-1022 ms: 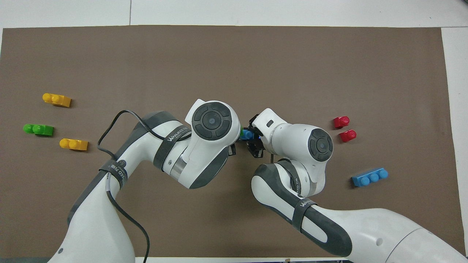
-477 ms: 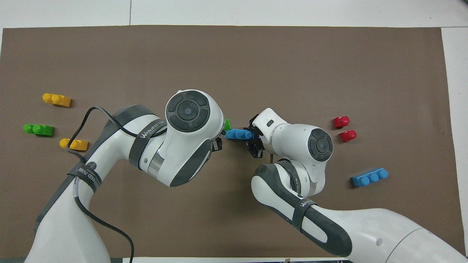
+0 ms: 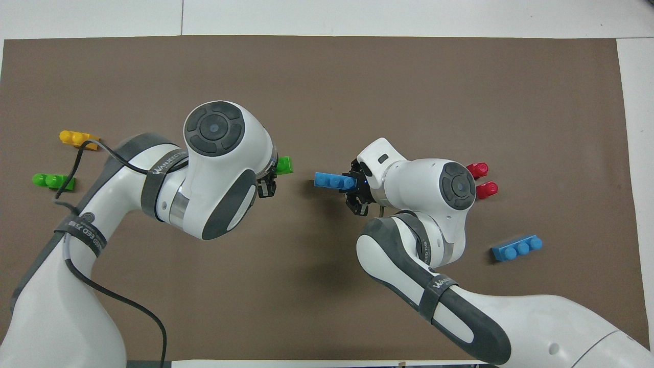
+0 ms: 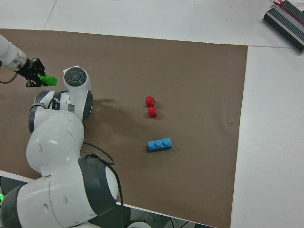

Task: Remove green block with left arm and hold with right
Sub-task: 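Carry the green brick outward with the left gripper while the right gripper carries blue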

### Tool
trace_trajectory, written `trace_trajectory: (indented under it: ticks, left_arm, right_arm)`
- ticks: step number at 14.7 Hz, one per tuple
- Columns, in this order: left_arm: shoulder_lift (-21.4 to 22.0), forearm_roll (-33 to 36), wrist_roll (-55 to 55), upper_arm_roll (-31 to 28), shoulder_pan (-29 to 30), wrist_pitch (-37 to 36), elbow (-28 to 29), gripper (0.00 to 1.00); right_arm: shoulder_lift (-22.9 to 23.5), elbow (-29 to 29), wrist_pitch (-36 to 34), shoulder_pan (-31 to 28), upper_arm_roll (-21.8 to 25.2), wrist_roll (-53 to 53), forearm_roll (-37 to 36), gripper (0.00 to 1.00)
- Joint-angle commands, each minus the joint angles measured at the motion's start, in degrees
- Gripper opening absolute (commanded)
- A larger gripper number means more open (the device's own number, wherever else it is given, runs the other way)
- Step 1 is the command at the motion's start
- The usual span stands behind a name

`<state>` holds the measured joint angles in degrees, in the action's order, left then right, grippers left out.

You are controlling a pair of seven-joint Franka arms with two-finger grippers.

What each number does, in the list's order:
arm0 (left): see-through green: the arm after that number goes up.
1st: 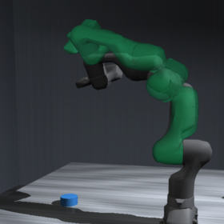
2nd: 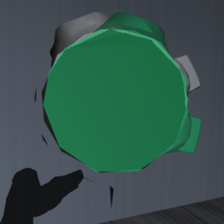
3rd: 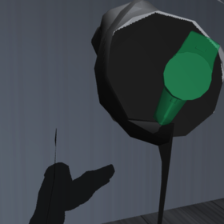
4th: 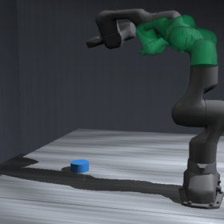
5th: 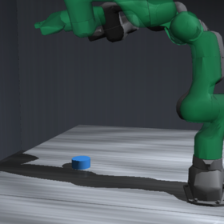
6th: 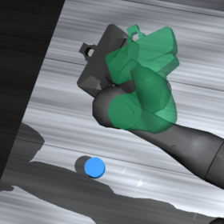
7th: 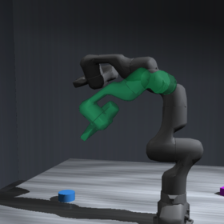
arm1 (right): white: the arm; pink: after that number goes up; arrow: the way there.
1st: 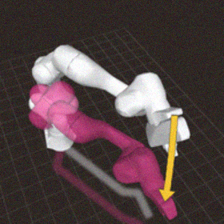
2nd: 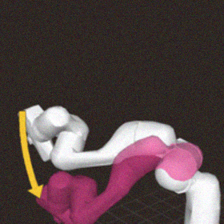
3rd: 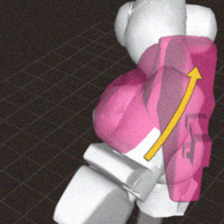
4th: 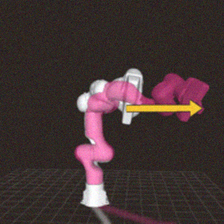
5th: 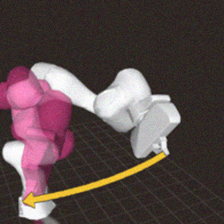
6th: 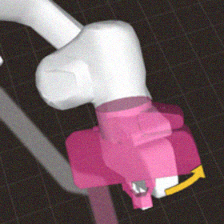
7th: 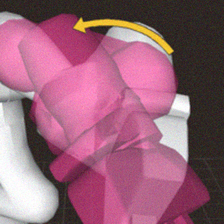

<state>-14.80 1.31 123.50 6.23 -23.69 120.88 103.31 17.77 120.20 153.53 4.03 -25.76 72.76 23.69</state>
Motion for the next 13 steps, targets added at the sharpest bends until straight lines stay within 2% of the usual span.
trace_trajectory:
  ticks: [1, 6, 10, 13]
  left_arm:
    - [1.88, 0.1, -6.66, 0.45, 3.81, -0.56, 2.85, 0.0]
    - [2.06, 0.1, -17.83, 0.45, 11.02, 0.15, 4.09, 0.0]
    - [2.06, 0.01, -27.67, 0.45, 17.26, 0.76, 4.97, 0.0]
    - [2.06, -0.08, -34.71, 0.45, 21.57, 1.73, 5.58, 0.0]
  right_arm:
    - [-3.52, -0.66, -4.71, -2.71, -0.26, -2.61, 1.36, 0.17]
    - [-6.95, -6.72, -17.18, -7.63, 1.76, -6.31, -2.23, 0.17]
    - [-8.97, -11.47, -25.9, -6.76, 8.69, -10.96, -11.54, 0.16]
    - [-9.86, -11.75, -28.11, -6.05, 15.54, -15.89, -13.4, 0.16]
